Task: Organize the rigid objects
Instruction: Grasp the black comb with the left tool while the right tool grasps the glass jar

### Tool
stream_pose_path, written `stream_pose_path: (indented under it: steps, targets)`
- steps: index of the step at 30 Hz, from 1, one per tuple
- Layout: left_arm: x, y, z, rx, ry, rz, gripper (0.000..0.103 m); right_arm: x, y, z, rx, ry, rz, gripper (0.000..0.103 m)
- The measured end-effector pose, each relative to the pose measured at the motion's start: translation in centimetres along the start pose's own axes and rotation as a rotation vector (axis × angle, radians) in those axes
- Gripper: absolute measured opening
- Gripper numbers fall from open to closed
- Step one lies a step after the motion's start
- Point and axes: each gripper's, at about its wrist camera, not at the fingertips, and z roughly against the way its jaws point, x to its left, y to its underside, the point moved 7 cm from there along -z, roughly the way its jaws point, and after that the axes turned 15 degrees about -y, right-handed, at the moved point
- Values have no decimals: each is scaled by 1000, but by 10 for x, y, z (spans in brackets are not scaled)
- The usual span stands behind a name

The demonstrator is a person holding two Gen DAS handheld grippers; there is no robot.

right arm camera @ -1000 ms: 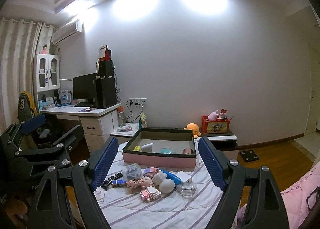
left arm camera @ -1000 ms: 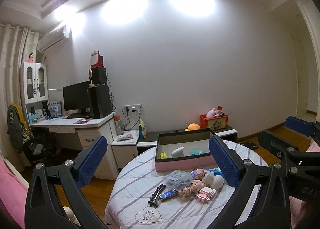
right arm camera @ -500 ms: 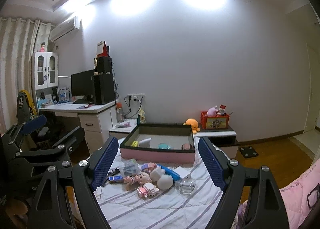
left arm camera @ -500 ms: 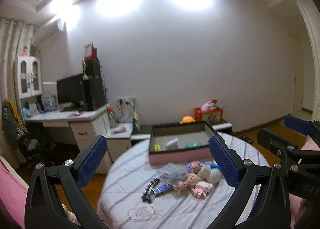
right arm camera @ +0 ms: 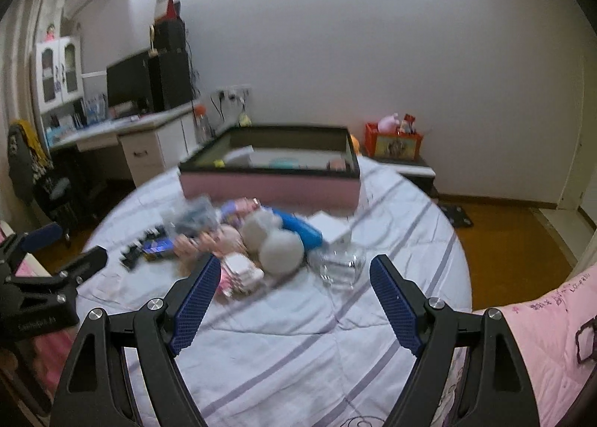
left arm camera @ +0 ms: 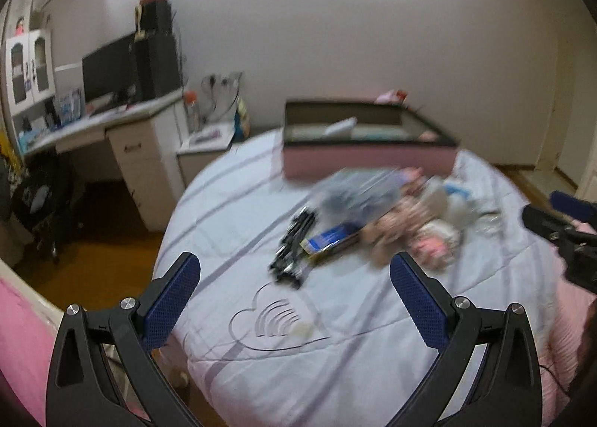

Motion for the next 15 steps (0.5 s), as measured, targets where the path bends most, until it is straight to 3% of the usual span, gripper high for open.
stream_pose_path:
  steps: [6, 9, 15]
  targets:
    - [10, 15, -64, 142, -24, 25, 103, -22, 13, -30, 71, 12, -33, 84]
    - [11, 10, -81, 166, -24, 33, 103, -34, 16, -42, 97, 34, -49, 84]
    - [-1, 3, -104, 206, -19, -48, 99, -56, 20, -55, 134, 61, -83, 84]
